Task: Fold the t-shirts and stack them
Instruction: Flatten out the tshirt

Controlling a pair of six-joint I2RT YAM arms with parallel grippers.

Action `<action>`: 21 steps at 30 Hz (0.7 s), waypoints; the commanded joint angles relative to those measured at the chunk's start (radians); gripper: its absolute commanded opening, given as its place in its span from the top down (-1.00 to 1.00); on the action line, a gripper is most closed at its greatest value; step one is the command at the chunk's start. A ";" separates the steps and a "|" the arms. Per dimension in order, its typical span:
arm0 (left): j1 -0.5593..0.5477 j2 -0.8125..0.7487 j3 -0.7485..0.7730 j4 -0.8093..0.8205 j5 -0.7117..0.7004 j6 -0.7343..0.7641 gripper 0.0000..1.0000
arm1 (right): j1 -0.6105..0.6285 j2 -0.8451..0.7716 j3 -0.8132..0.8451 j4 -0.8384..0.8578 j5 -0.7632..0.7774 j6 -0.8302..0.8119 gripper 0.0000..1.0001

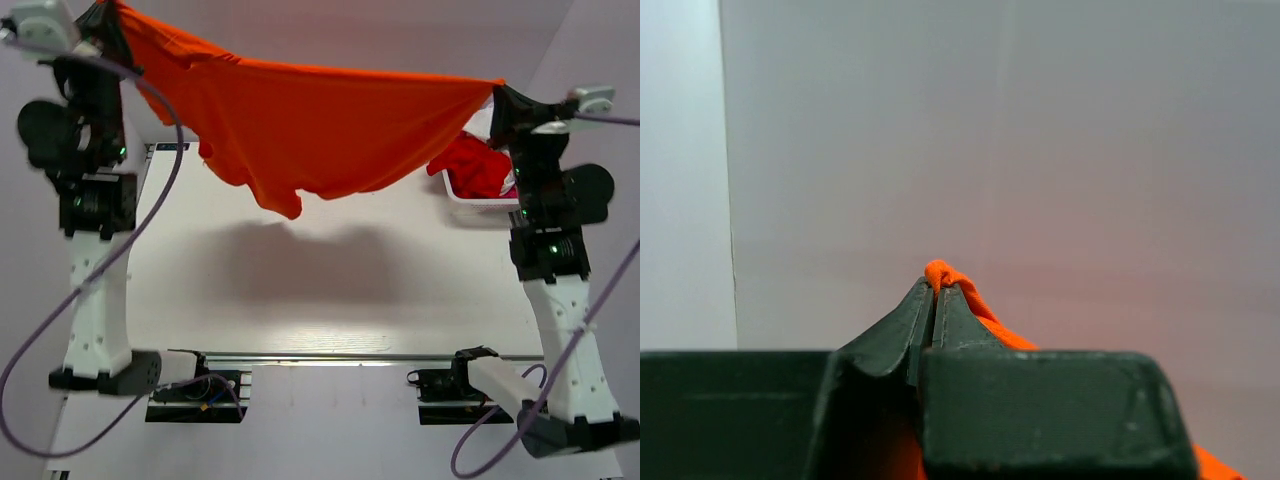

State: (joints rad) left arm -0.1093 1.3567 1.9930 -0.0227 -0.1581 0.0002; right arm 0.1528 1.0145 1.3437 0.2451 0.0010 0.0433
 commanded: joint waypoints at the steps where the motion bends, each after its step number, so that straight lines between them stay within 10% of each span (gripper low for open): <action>1: 0.000 -0.189 -0.100 0.009 0.074 -0.012 1.00 | -0.002 -0.127 -0.033 -0.099 0.008 -0.013 1.00; 14: 0.011 -0.432 -0.270 -0.025 0.203 -0.046 1.00 | -0.002 -0.413 -0.150 -0.297 0.070 0.036 1.00; 21: 0.011 -0.453 -0.651 0.085 0.210 -0.077 1.00 | -0.002 -0.348 -0.343 -0.259 0.140 0.113 1.00</action>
State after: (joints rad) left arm -0.1066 0.8818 1.4937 0.0254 0.0597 -0.0605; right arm 0.1524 0.6060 1.0752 -0.0147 0.0795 0.1059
